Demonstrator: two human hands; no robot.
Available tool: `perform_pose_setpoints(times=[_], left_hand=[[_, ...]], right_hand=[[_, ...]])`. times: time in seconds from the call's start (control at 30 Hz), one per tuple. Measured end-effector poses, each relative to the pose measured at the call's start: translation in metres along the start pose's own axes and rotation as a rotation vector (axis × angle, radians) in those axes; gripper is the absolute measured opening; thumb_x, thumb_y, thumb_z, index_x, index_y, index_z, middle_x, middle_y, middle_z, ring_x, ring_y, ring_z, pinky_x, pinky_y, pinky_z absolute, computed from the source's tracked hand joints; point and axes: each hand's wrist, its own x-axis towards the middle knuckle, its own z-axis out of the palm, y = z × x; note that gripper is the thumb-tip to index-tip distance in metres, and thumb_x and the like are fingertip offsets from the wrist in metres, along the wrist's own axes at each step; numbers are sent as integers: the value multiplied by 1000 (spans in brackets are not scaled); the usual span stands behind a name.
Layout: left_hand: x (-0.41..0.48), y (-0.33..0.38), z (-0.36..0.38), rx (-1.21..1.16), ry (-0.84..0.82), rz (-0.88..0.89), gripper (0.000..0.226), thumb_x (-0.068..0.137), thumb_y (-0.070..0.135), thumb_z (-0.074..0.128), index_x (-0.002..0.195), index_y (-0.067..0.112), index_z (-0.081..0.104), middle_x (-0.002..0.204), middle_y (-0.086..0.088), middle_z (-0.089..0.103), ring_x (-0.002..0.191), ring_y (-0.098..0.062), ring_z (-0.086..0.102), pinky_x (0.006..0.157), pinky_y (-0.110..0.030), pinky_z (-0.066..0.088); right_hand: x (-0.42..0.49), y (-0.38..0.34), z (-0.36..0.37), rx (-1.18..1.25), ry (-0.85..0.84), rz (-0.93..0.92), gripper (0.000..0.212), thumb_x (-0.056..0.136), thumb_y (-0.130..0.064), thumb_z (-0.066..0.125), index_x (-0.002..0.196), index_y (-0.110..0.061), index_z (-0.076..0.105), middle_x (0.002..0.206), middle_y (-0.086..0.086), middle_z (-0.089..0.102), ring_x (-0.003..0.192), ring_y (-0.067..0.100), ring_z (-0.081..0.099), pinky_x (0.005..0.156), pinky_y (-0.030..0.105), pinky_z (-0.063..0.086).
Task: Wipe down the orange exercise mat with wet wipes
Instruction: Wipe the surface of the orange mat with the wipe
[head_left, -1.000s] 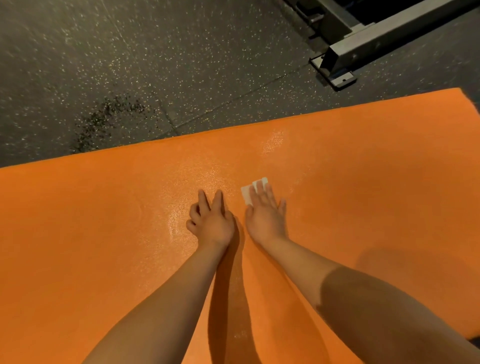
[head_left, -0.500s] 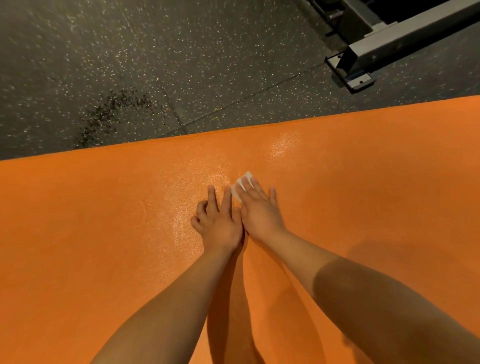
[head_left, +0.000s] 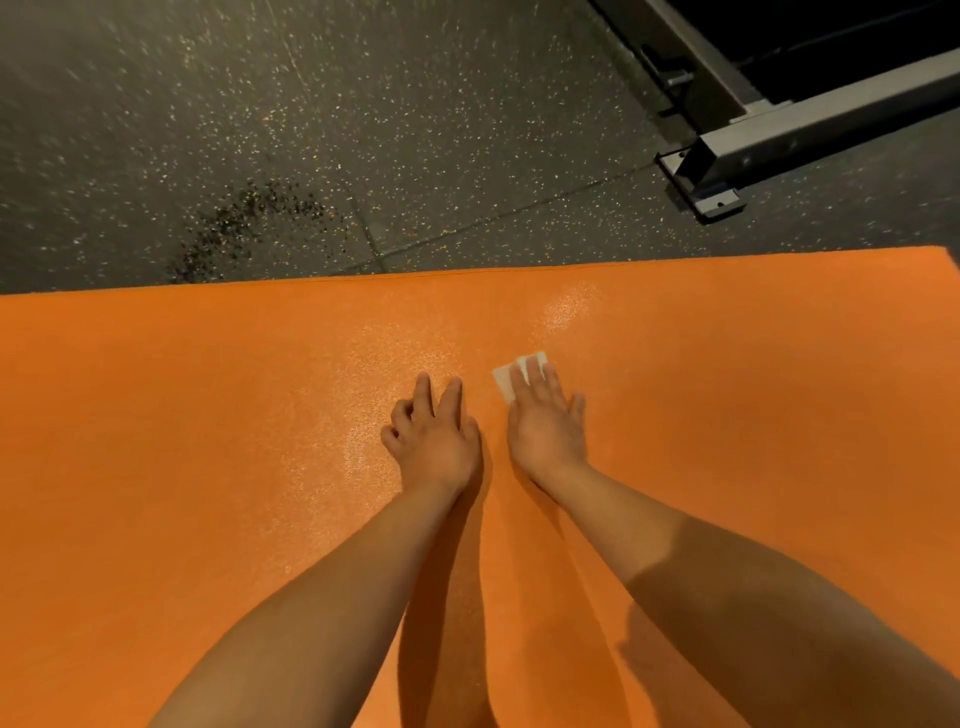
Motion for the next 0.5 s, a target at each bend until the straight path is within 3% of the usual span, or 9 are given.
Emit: perform_pose_setpoints(times=[0.1,0.2,0.27,0.33,0.43,0.5], left_hand=[[9,2,-3,-22,44,21,47,99,43,43,146,38,38,162,-6,17,138,-33,20,111,-49,15],[22,2,-7,-54,95,59,43,99,38,45,141,34,43,159,-8,23,139,-32,20,111,-48,14],[35,-1,-10,-41,76,85,49,100,39,43,149,37,35,166,-5,10,145,-31,12,114,-50,10],[44,-3,-12,-12,39,101,54,102,42,39,154,38,25,169,1,-1,148,-29,6,116,-52,8],[47,-5,-11,1,29,97,56,102,45,36,156,39,23,168,3,0,147,-27,5,115,-53,8],[50,-2,-10,-25,55,79,54,100,43,39,153,39,28,167,1,6,144,-28,9,114,-52,10]], right_hand=[[12,-8,-2,50,18,70,60,106,-21,29,162,-23,8,170,-7,-9,155,15,-15,124,54,-5],[21,-30,2,13,-54,-181,59,108,-23,31,163,-25,9,170,-5,-6,155,14,-13,123,53,-5],[31,-29,4,-55,-44,-259,60,108,-22,32,163,-28,9,170,-6,-5,155,13,-12,123,53,-6],[45,-15,0,-88,20,-171,64,105,-18,36,163,-28,10,170,-5,-5,155,14,-11,123,55,-6],[59,-6,-8,-35,105,53,65,104,-16,34,163,-25,9,170,-4,-4,156,16,-11,123,56,-5],[61,-20,-10,-18,75,-1,64,104,-16,33,163,-24,9,170,-4,-4,156,17,-10,123,54,-5]])
